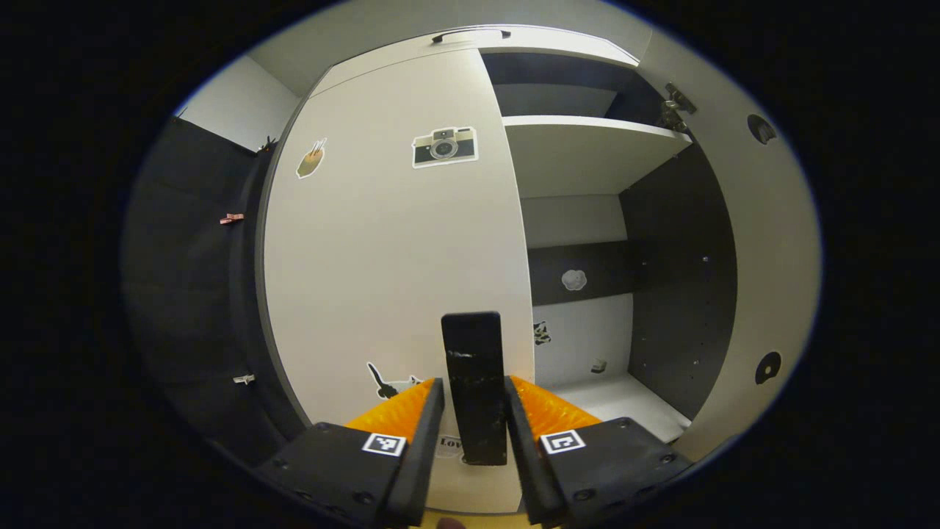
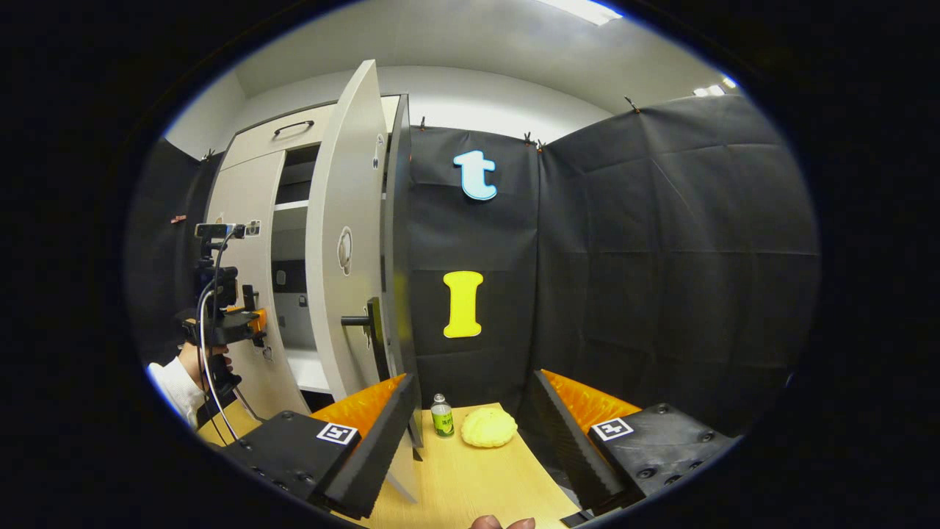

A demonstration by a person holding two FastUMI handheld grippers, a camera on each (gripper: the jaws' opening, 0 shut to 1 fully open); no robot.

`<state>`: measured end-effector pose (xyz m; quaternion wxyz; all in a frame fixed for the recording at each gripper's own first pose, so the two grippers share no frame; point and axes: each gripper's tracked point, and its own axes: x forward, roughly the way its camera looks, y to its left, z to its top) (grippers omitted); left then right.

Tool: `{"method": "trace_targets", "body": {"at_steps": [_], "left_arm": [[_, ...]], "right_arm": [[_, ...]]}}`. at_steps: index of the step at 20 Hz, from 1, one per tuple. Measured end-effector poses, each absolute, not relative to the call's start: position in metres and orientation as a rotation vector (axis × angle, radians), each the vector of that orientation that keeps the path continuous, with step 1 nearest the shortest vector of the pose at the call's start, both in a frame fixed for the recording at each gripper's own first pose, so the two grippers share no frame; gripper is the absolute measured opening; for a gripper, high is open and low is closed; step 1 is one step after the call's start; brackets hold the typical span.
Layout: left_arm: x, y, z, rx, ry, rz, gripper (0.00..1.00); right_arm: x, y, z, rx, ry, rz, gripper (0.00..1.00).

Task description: Open the right door of the double-door shoe cabinet with the right hand, and open the left door with the left hand.

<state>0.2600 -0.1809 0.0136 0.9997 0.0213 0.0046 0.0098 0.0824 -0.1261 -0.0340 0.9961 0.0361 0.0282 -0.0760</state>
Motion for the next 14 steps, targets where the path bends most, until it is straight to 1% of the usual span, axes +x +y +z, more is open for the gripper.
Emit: {"method": "trace_targets", "body": {"at_steps": [2,4,6,8,9,12,14], "left_arm": [[0.259,-0.181,0.013,0.032,0.007,0.029,0.41],[0.260,-0.182,0.007,0.036,0.036,0.021,0.39],[0.259,-0.182,0.005,0.096,0.076,-0.008,0.37],[0.258,-0.184,0.005,0.099,0.084,-0.031,0.33],[0.256,-0.182,0.006,0.080,0.075,-0.047,0.28],[0.237,-0.178,0.007,0.023,0.084,-0.098,0.23],[0.214,-0.168,0.008,0.026,0.090,-0.106,0.22]], "right_arm": [[0.080,-0.126,-0.034,0.076,0.058,-0.151,1.00],[0.078,-0.124,-0.033,0.074,0.057,-0.144,0.99],[0.075,-0.121,-0.030,0.071,0.053,-0.136,0.99],[0.073,-0.115,-0.027,0.074,0.050,-0.126,0.99],[0.072,-0.111,-0.025,0.073,0.046,-0.120,1.00],[0.065,-0.104,-0.019,0.050,0.025,-0.109,0.99],[0.060,-0.096,-0.017,0.050,0.022,-0.100,0.99]]}}
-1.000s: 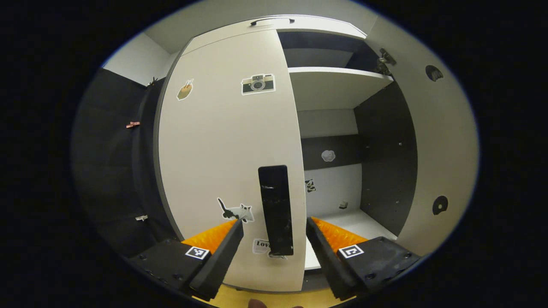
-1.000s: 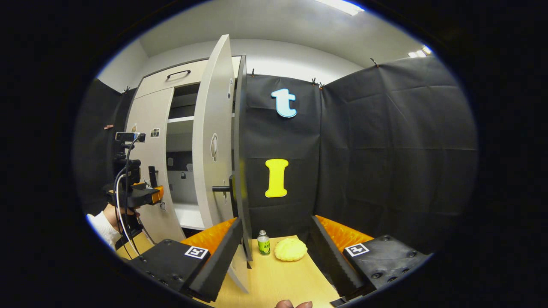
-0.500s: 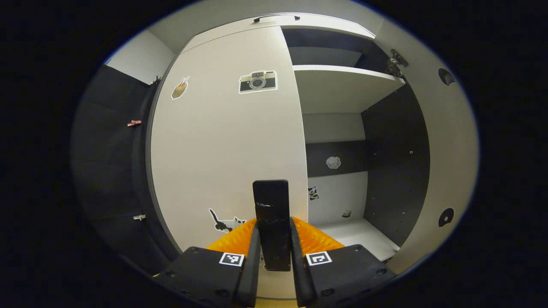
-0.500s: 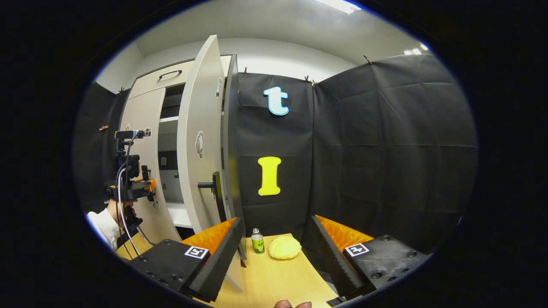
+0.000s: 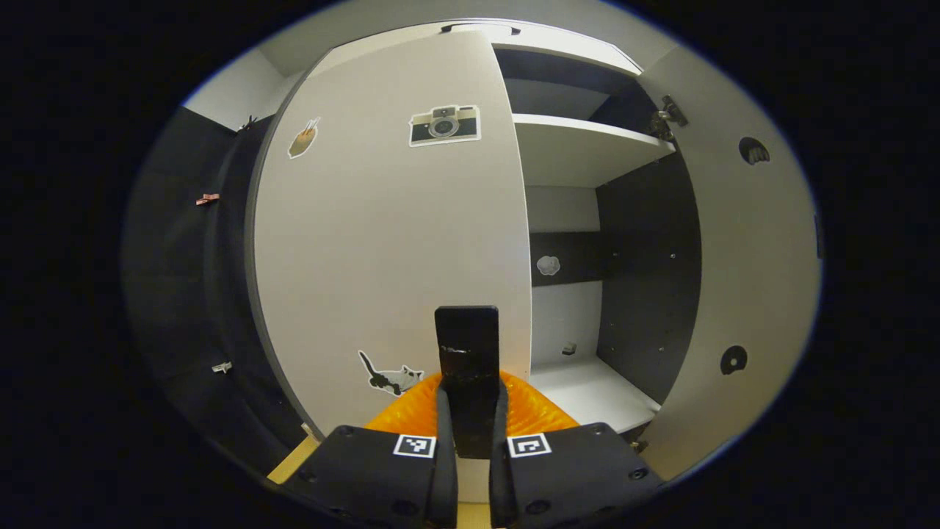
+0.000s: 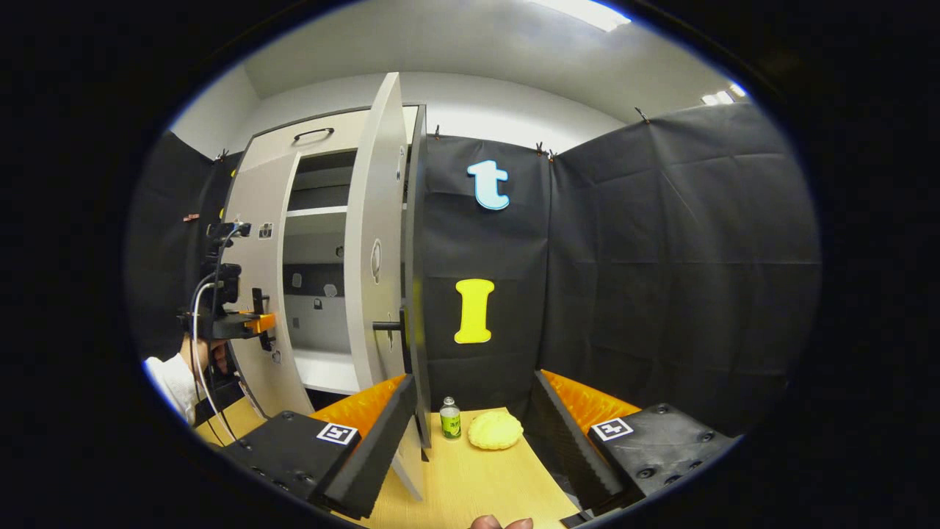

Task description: Open the right door of the double-door shoe cabinet with the right hand, and open the left door with the left hand.

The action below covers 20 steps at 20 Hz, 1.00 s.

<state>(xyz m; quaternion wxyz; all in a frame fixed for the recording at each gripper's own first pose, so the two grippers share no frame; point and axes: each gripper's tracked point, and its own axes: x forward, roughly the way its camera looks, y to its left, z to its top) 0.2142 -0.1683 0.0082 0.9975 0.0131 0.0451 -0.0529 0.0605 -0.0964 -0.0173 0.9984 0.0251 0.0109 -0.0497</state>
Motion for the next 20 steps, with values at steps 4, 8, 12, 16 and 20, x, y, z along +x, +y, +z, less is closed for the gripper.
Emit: {"method": "trace_targets", "body": {"at_steps": [4,8,12,16,20], "left_arm": [[0.174,-0.146,0.007,0.006,0.087,-0.118,0.20],[0.142,-0.121,0.006,-0.013,0.097,-0.126,0.20],[0.115,-0.091,0.005,-0.040,0.093,-0.121,0.19],[0.093,-0.050,0.002,-0.030,0.088,-0.103,0.18],[0.080,-0.009,0.000,-0.037,0.099,-0.070,0.17]], "right_arm": [[0.055,-0.080,-0.019,0.045,0.032,-0.078,1.00],[0.050,-0.059,-0.016,0.045,0.023,-0.057,0.99],[0.044,-0.042,-0.014,0.039,0.018,-0.041,1.00],[0.039,-0.019,-0.010,0.039,0.010,-0.021,1.00],[0.033,0.010,-0.010,0.036,0.010,0.012,0.99]]}}
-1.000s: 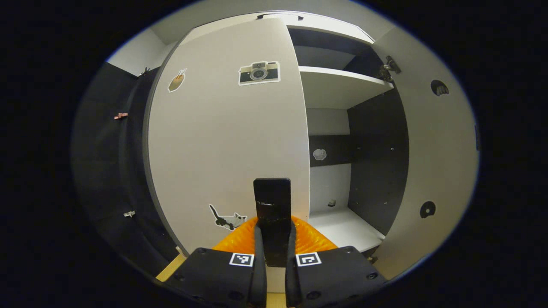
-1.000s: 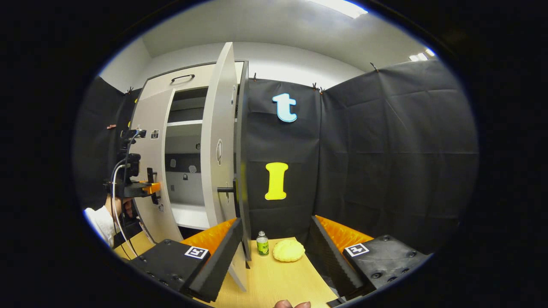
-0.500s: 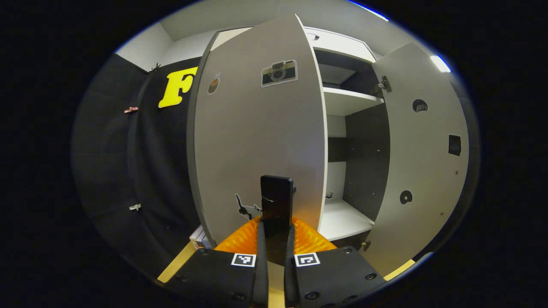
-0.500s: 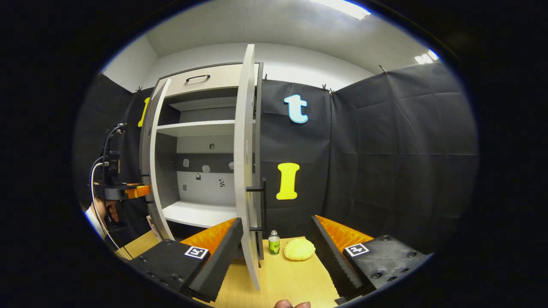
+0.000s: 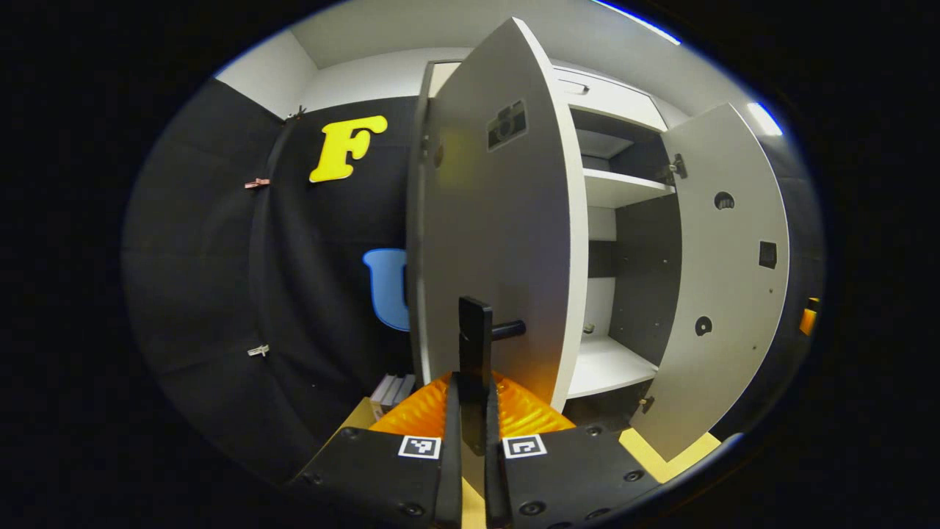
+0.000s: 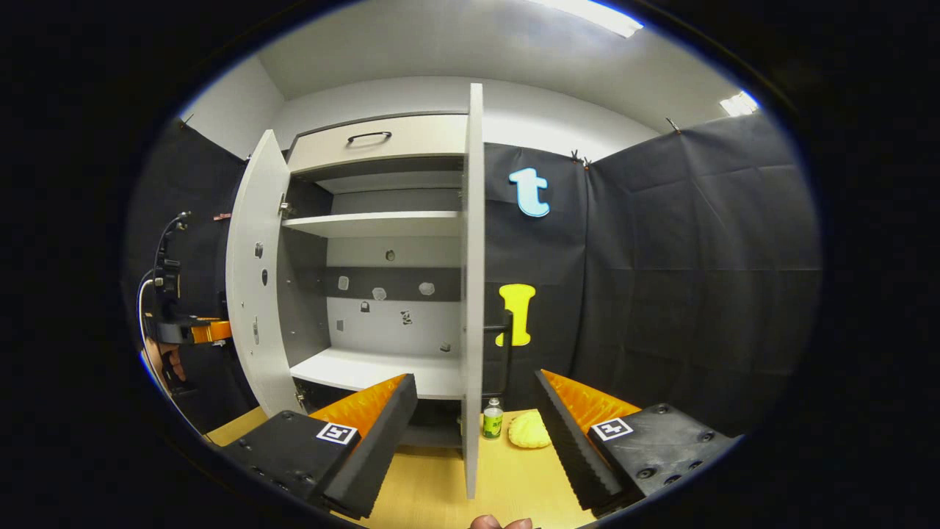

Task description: Open the right door of the double-door shoe cabinet with the right hand, and open the left door with the left hand.

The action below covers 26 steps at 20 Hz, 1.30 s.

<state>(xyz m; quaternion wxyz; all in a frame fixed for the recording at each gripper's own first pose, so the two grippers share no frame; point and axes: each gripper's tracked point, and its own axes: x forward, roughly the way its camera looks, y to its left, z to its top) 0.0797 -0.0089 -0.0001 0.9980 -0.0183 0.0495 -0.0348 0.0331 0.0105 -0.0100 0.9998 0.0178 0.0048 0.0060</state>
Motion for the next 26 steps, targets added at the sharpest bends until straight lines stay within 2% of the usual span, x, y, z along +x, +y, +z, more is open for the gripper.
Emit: {"method": "trace_targets", "body": {"at_steps": [7,12,13,15,16,17,20,26], "left_arm": [[0.067,0.024,0.008,0.061,0.057,-0.126,0.12],[0.068,0.071,0.004,0.008,0.051,-0.048,0.13],[0.071,0.087,0.003,0.000,0.045,-0.026,0.10],[0.075,0.084,-0.005,-0.066,0.065,-0.119,0.08],[0.077,0.079,-0.007,-0.078,0.073,-0.144,0.12],[0.076,0.087,-0.006,-0.050,0.073,-0.138,0.13],[0.078,0.087,-0.007,0.039,0.069,-0.110,0.13],[0.078,0.085,-0.015,-0.021,0.083,-0.114,0.11]], "right_arm": [[0.024,0.055,-0.015,0.002,0.017,0.054,0.98],[0.019,0.069,-0.015,-0.011,0.013,0.051,0.98],[0.019,0.070,-0.014,-0.009,0.011,0.049,0.98],[0.019,0.071,-0.011,-0.003,0.013,0.054,0.98],[0.017,0.072,-0.013,-0.001,0.015,0.057,0.98],[0.016,0.074,-0.013,0.000,0.018,0.062,1.00],[0.017,0.085,-0.016,0.002,0.029,0.070,0.98],[0.013,0.084,-0.019,0.008,0.032,0.053,0.98]]}}
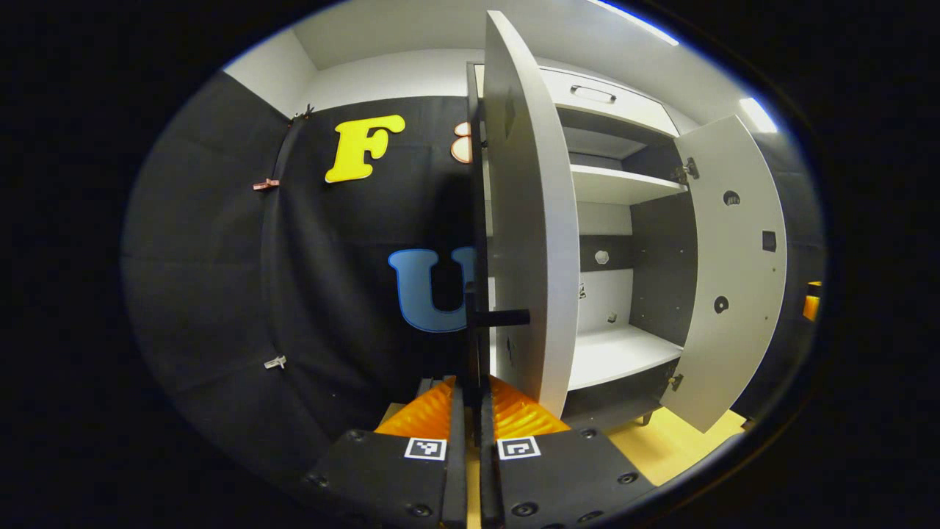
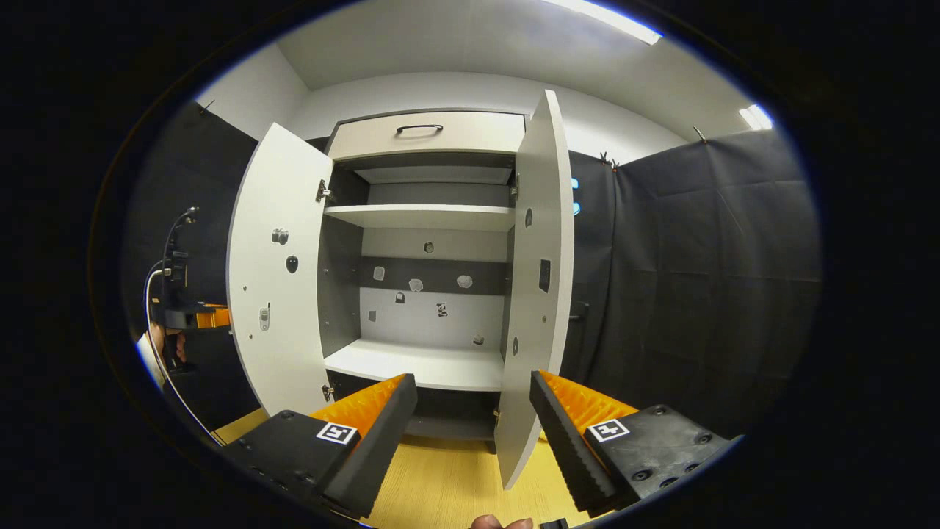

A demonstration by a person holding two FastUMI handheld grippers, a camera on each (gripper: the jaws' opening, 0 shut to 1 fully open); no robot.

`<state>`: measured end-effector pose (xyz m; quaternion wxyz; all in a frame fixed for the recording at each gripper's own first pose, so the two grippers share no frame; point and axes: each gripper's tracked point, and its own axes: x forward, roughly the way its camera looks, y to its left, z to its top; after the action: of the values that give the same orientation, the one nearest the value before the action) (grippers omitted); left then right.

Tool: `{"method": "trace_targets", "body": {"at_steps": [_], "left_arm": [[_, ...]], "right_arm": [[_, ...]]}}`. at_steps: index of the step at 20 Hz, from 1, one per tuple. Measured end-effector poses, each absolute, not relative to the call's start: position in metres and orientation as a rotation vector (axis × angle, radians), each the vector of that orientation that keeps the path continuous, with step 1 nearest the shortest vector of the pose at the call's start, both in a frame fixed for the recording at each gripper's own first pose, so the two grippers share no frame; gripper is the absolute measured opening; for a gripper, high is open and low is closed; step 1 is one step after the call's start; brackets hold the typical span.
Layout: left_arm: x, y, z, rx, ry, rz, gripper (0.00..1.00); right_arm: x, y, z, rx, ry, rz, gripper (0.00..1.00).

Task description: Open the right door of the double-door shoe cabinet with the right hand, and open the left door with the left hand.

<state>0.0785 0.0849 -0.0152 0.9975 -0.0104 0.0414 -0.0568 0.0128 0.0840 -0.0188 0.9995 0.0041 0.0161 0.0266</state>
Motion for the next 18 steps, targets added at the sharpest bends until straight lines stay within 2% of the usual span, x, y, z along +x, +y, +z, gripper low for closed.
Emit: {"method": "trace_targets", "body": {"at_steps": [5,7,8,14,16,18], "left_arm": [[0.067,0.090,-0.013,-0.026,0.080,-0.093,0.10],[0.060,0.093,-0.011,-0.024,0.073,-0.078,0.16],[0.055,0.093,-0.008,-0.024,0.068,-0.070,0.13],[0.021,0.100,0.009,-0.028,0.036,-0.026,0.22],[0.010,0.098,0.015,-0.033,0.020,-0.021,0.27],[0.000,0.090,0.015,-0.039,0.021,-0.032,0.47]], "right_arm": [[0.011,0.082,-0.020,0.034,0.040,0.044,0.98],[0.012,0.082,-0.021,0.034,0.041,0.047,0.98],[0.012,0.083,-0.021,0.032,0.040,0.049,0.98],[0.016,0.093,-0.023,0.027,0.047,0.074,0.98],[0.019,0.096,-0.023,0.029,0.046,0.085,0.98],[0.020,0.100,-0.024,0.031,0.046,0.094,0.98]]}}
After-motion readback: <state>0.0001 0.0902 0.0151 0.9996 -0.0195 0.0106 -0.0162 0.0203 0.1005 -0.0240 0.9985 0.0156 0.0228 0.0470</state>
